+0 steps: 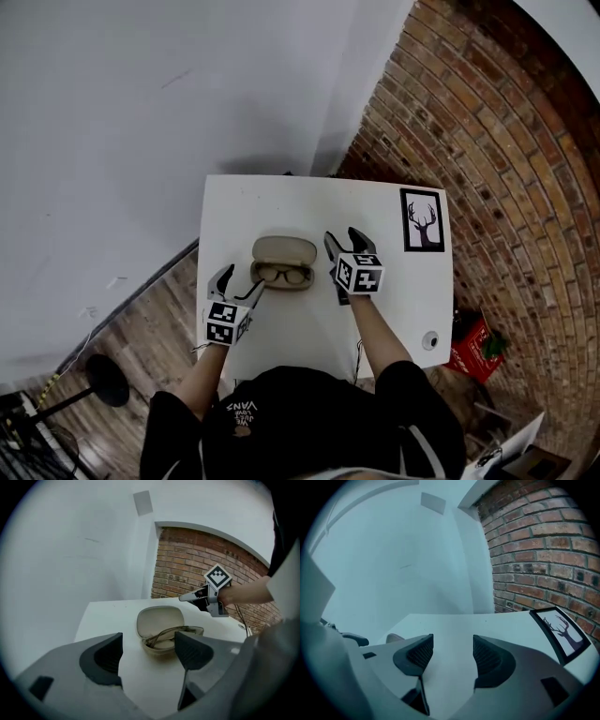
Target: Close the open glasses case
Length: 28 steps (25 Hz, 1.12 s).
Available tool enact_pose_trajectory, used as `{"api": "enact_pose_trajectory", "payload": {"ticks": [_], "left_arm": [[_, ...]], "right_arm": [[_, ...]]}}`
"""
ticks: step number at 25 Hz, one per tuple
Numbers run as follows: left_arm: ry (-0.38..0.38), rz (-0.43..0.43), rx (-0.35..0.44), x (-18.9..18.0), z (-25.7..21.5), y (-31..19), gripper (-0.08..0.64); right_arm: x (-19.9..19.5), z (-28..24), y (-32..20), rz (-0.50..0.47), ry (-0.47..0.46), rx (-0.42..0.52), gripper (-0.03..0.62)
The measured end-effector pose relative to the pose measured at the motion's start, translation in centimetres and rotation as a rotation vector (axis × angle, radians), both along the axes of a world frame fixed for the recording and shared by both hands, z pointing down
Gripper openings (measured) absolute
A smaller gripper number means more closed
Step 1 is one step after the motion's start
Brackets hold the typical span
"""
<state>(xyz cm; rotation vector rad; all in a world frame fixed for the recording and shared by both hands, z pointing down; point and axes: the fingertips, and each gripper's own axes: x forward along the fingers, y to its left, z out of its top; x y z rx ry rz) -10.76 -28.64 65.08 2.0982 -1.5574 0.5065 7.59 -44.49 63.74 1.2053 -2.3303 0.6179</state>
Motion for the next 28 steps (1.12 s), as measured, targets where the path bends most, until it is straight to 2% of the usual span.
{"api": "enact_pose_trajectory", "payload": {"ticks": [7,12,18,24,28], "left_arm": [[-0.024,-0.041,-0.057,-0.3,2.0,0.4,0.360],[-0.031,-0.027,-0.103,-0.6,3.4,1.4,0.370],[-0.017,0.005,-0.120,-0.6,3.9,2.0,0.371],[0.020,0.065,-0.060,-0.5,2.1,2.5,0.380],[0.008,0.172,-0.016,0.5,0.8,3.2,0.391]], "right_arm": [[-3.1,1.9,-1.6,-0.102,0.062,-0.026,0.256],[-4.6,2.3,0.2,-0.140,0.057,-0.058,0.261],[-4.4,1.2,3.3,-0.141,0.040,-0.061,0.253],[-4.0,0.9,6.3,-0.109,0.039,-0.062,0.252],[-4.0,1.0,8.3,-0.085,0.035,-0.069,0.238]]}}
